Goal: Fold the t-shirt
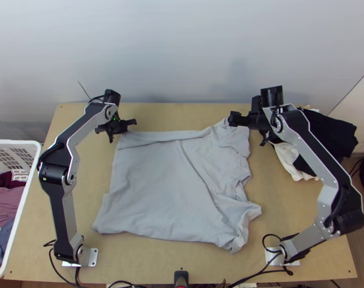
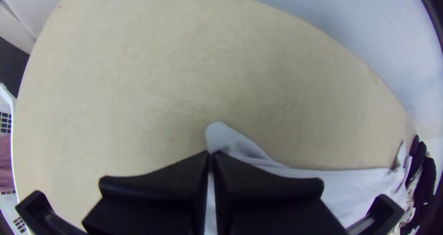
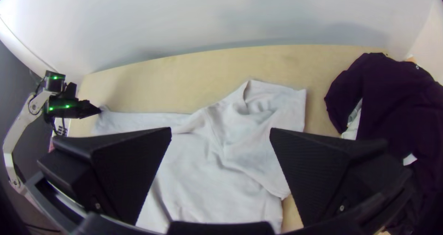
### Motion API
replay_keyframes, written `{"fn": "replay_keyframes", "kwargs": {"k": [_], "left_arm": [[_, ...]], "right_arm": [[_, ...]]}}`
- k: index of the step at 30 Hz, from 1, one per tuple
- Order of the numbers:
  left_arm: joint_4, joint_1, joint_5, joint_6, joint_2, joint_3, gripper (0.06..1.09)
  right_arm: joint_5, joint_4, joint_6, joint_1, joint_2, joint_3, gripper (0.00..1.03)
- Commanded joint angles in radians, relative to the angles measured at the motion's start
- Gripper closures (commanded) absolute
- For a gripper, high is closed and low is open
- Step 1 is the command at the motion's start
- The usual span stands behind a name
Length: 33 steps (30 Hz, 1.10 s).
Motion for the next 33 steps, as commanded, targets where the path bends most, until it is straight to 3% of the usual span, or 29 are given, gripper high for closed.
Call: {"fn": "replay_keyframes", "kwargs": {"k": [1,13,22,26,28,31,33], "left_arm": [[-0.008,0.001,-0.022,0.005,-0.002,0.031,1.05],[-0.016,0.064,-0.085,-0.014,0.039,0.155,1.05],[-0.02,0.065,-0.092,-0.022,0.085,0.21,1.05],[-0.028,0.059,-0.092,-0.022,0.098,0.22,1.05],[-0.043,0.057,-0.092,-0.022,0.108,0.234,1.05],[-0.057,0.056,-0.092,-0.023,0.122,0.258,1.05],[-0.073,0.057,-0.092,-0.023,0.131,0.281,1.05]], "right_arm": [[0.034,0.077,-0.032,-0.053,0.146,0.018,0.04],[0.127,0.091,-0.075,-0.11,0.508,0.291,0.04],[0.127,0.071,-0.066,-0.12,0.618,0.392,0.04],[0.127,0.052,-0.06,-0.116,0.644,0.432,0.09],[0.127,0.033,-0.06,-0.113,0.658,0.452,0.18],[0.127,0.026,-0.06,-0.108,0.657,0.463,0.47],[0.127,0.025,-0.058,-0.1,0.643,0.461,0.73]]}}
